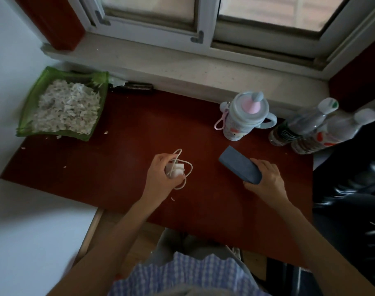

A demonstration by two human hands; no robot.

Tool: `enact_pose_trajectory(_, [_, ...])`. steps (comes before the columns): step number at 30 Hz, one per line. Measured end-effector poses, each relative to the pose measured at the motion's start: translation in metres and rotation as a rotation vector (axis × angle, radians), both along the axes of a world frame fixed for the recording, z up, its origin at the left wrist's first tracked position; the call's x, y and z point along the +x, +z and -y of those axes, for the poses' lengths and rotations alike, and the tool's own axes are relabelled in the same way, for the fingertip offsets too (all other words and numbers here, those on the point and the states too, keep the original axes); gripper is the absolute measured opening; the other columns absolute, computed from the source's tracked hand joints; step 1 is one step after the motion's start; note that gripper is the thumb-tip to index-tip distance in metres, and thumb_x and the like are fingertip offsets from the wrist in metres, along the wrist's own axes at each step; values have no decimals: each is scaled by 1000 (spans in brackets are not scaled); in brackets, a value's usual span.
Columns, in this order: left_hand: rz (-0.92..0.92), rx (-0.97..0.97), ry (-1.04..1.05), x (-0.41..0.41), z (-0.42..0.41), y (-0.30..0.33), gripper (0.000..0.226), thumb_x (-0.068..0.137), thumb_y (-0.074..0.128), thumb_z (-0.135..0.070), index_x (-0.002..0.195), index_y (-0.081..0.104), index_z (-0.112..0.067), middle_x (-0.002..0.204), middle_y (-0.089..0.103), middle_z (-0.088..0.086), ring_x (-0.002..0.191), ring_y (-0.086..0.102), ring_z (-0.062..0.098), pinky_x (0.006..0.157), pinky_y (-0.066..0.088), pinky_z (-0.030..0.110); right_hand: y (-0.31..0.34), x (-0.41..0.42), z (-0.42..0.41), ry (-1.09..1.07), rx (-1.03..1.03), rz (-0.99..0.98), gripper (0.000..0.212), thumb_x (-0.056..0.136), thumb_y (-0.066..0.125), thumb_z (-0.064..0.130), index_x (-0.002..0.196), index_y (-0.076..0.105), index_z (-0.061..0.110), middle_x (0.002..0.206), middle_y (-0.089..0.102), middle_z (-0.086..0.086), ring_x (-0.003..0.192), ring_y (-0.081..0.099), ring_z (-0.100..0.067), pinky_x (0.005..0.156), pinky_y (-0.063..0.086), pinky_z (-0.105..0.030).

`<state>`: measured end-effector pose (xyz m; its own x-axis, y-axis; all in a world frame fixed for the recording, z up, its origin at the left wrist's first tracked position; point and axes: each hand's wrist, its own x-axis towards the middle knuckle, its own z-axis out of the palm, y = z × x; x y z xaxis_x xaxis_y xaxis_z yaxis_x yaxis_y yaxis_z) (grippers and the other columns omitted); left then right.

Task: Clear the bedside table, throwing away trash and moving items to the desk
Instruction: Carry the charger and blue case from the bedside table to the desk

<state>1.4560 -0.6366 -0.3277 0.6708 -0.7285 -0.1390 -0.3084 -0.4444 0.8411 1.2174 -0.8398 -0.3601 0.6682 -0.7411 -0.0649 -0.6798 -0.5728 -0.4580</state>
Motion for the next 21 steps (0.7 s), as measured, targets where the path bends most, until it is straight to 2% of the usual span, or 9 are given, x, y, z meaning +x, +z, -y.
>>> enact_pose_trajectory(7, [11, 13, -110, -12, 40, -10, 58, 67, 82, -18, 120, 58, -22, 118, 52, -2, 102, 57, 13, 86, 49, 28, -9, -36, 53, -25, 42, -41, 74, 60, 83, 17, 128, 55, 9, 121, 59, -9, 108, 51, -28, 90, 34, -27])
enact_pose_trajectory(12, [-17, 18, -142, -18, 58, -16, 59, 66, 82, -19, 119, 57, -28, 115, 51, -9, 99, 57, 7, 80, 47, 18, -2, -52, 81, 15, 97, -23, 72, 64, 81, 12, 130, 53, 9, 129, 57, -11, 118, 50, -31, 103, 35, -38])
enact_pose_trajectory(16, [-16, 36, -168, -24, 69, -19, 61, 64, 82, -20, 119, 58, -29, 113, 50, -12, 97, 57, 2, 72, 45, 6, 1, -61, 99, 64, 116, -1, 69, 61, 82, 2, 125, 57, 3, 125, 59, -16, 117, 53, -32, 99, 29, -26])
enact_pose_trajectory(21, [-33, 56, -193, -27, 76, -24, 63, 65, 81, -20, 122, 57, -31, 115, 50, -12, 98, 57, 4, 71, 46, 7, -5, -67, 114, 73, 165, -30, 72, 60, 83, 5, 126, 56, 9, 125, 59, -11, 118, 50, -26, 99, 25, -21])
